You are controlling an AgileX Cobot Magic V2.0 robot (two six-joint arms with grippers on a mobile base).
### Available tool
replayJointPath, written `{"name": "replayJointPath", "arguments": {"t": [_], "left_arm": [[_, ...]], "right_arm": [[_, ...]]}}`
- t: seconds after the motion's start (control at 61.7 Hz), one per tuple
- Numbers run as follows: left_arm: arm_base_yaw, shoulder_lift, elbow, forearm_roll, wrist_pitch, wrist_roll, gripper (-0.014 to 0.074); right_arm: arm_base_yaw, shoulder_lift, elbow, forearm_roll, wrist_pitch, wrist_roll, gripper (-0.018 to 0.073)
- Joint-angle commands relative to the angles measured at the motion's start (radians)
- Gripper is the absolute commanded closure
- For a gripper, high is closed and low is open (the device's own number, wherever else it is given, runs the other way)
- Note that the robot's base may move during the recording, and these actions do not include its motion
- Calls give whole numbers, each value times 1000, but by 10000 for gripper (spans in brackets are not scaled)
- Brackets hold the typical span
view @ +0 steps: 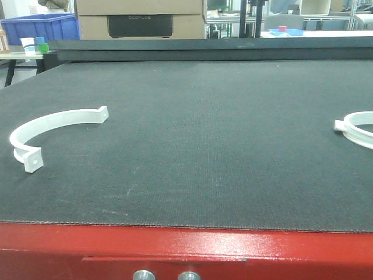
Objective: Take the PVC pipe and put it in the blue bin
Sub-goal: 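Lower the right gripper toward the white curved pipe piece nearest it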
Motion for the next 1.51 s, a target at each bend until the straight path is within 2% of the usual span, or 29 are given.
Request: {"name": "replayJointPath", "arguments": {"t": [0.0,0.195,0.389,0.681,0.827,0.908,1.103,1.265,1.378,1.492], "left_arm": [[-3,41,-8,0,-28,0,707],[-3,156,-8,0,-39,0,707],[-3,276,-24,-12,-51,0,707],[-3,436,-141,-12,-18,0,707],[-3,492,-180,-12,18,0,703],[-3,519,-188,-12,36,0,641],[-3,552,-188,-12,34,0,396],[-3,552,-188,-12,18,0,385],[-3,552,-188,-12,18,0,385],[-3,552,-188,-12,16,0,385]], "right_arm": [[2,45,-5,1,10,-1,728],[3,220,-5,1,-25,-1,728],[3,396,-8,-3,-139,-1,728],[5,642,-106,-38,-147,-1,728],[34,719,-152,-128,-147,-3,728],[43,754,-164,-128,-147,-3,728],[43,827,-165,-144,-139,-3,728],[43,877,-165,-173,-147,-3,728],[43,919,-165,-227,-149,-3,726],[43,944,-165,-232,-175,-3,642]]}}
